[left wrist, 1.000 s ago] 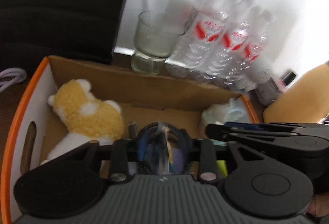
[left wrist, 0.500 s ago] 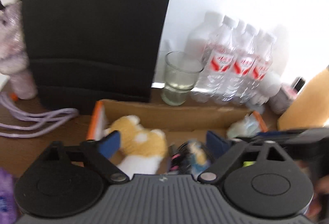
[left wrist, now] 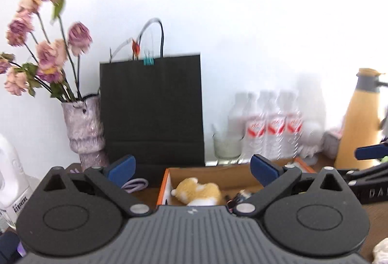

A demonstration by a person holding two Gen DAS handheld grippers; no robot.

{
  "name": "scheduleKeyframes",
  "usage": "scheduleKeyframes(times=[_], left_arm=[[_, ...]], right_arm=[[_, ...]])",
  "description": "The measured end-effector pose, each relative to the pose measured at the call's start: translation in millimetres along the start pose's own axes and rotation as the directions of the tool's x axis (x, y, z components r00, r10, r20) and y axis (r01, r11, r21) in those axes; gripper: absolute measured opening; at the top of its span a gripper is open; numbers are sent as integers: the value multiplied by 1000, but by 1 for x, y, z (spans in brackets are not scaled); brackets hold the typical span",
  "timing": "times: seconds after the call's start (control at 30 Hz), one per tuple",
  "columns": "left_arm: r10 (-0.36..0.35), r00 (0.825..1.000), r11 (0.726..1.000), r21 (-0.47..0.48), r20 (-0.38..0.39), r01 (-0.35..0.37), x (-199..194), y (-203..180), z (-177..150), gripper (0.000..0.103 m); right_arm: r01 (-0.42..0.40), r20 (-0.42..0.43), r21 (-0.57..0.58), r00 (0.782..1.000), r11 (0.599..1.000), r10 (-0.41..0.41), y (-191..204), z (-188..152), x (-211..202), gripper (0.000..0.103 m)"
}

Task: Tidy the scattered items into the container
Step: 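Withdraw both tools from the box back over the desk, then grasp a small clear wrapper with the left tool while the right tool grasps a small black item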

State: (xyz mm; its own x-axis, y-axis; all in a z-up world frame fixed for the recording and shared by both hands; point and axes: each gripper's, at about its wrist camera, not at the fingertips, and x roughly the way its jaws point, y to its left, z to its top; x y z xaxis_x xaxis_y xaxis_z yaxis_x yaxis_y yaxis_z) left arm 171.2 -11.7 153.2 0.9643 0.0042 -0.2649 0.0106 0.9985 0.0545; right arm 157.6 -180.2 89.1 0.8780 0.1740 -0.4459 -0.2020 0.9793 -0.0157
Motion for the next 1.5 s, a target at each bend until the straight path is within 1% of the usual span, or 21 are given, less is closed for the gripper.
scheduleKeyframes(times=[0.1, 0.23, 0.37, 0.5, 0.57, 0.63, 0.7, 0.77, 0.83, 0.87, 0.9, 0.97, 1.03, 1.1, 1.13, 1.17, 1.2, 1.23, 1.37, 1.43, 1.5], left_arm=[[-21, 1000, 1000, -2, 21, 21, -14, -2, -8, 103], [-19, 1000, 1000, 1, -15, 19, -27, -4, -13, 103], [-23, 999, 1000, 8, -24, 24, -69, 1, -35, 103], [-85, 994, 996, -22, -62, 84, -133, 1, -96, 103], [-107, 989, 993, -51, -98, 103, -162, -1, -131, 103], [-138, 980, 990, -32, -140, 134, -182, -4, -154, 102], [-159, 975, 986, 22, -156, 165, -191, -7, -163, 99], [-164, 972, 984, 44, -165, 173, -182, -8, -161, 86], [-168, 957, 984, 25, -236, 178, -154, -8, -152, 52], [-188, 945, 980, 9, -267, 198, -138, -8, -148, 45], [-219, 934, 974, -10, -282, 226, -122, -8, -143, 42], [-264, 916, 961, -3, -301, 276, -90, -12, -134, 50], [-280, 904, 945, 75, -323, 319, -58, -22, -127, 59], [-284, 894, 926, 144, -346, 350, -29, -32, -128, 60], [-281, 890, 923, 154, -358, 353, -15, -35, -129, 56], [-297, 874, 915, 146, -385, 375, -2, -36, -132, 52], [-307, 854, 912, 129, -419, 391, 10, -37, -135, 35], [-303, 847, 917, 106, -437, 383, 18, -34, -139, 24], [-328, 852, 927, 35, -408, 374, 12, -13, -144, 17], [-318, 868, 941, -16, -382, 338, -1, 4, -144, 17], [-271, 899, 961, -45, -345, 273, -12, 21, -147, 17]], right_arm=[[-10, 78, 23, 997, 1000, 9, 4, -16, -21, 87], [-6, 78, 52, 997, 999, 2, 10, -19, -36, 87], [59, 66, 93, 996, 994, -65, 18, -31, -73, 87], [29, 55, 170, 998, 985, -39, 33, -91, -131, 87], [-13, 56, 158, 998, 987, 5, 46, -128, -156, 87], [-47, 55, 138, 998, 989, 40, 56, -164, -176, 86], [-74, 24, 90, 997, 993, 72, 63, -186, -186, 80], [-82, 0, 52, 997, 995, 82, 64, -196, -189, 61], [-85, 1, 78, 996, 993, 85, 56, -196, -187, 52], [-89, 1, 100, 996, 991, 89, 50, -194, -184, 41], [-95, -3, 117, 995, 989, 96, 44, -190, -180, 37], [-107, -9, 138, 994, 985, 109, 36, -182, -169, 33], [-112, -13, 135, 993, 984, 115, 32, -174, -158, 33], [-107, -20, 133, 994, 985, 111, 33, -166, -145, 33], [-111, -24, 135, 993, 985, 115, 32, -161, -137, 33], [-110, -32, 135, 993, 985, 116, 33, -155, -127, 33], [-103, -40, 131, 993, 986, 110, 36, -149, -117, 33], [-100, -44, 120, 993, 988, 106, 40, -142, -107, 33], [-127, -58, 35, 990, 991, 129, 67, -117, -68, 33], [-141, -83, -13, 987, 990, 140, 83, -107, -45, 33], [-140, -117, -56, 984, 989, 133, 100, -101, -18, 32]])
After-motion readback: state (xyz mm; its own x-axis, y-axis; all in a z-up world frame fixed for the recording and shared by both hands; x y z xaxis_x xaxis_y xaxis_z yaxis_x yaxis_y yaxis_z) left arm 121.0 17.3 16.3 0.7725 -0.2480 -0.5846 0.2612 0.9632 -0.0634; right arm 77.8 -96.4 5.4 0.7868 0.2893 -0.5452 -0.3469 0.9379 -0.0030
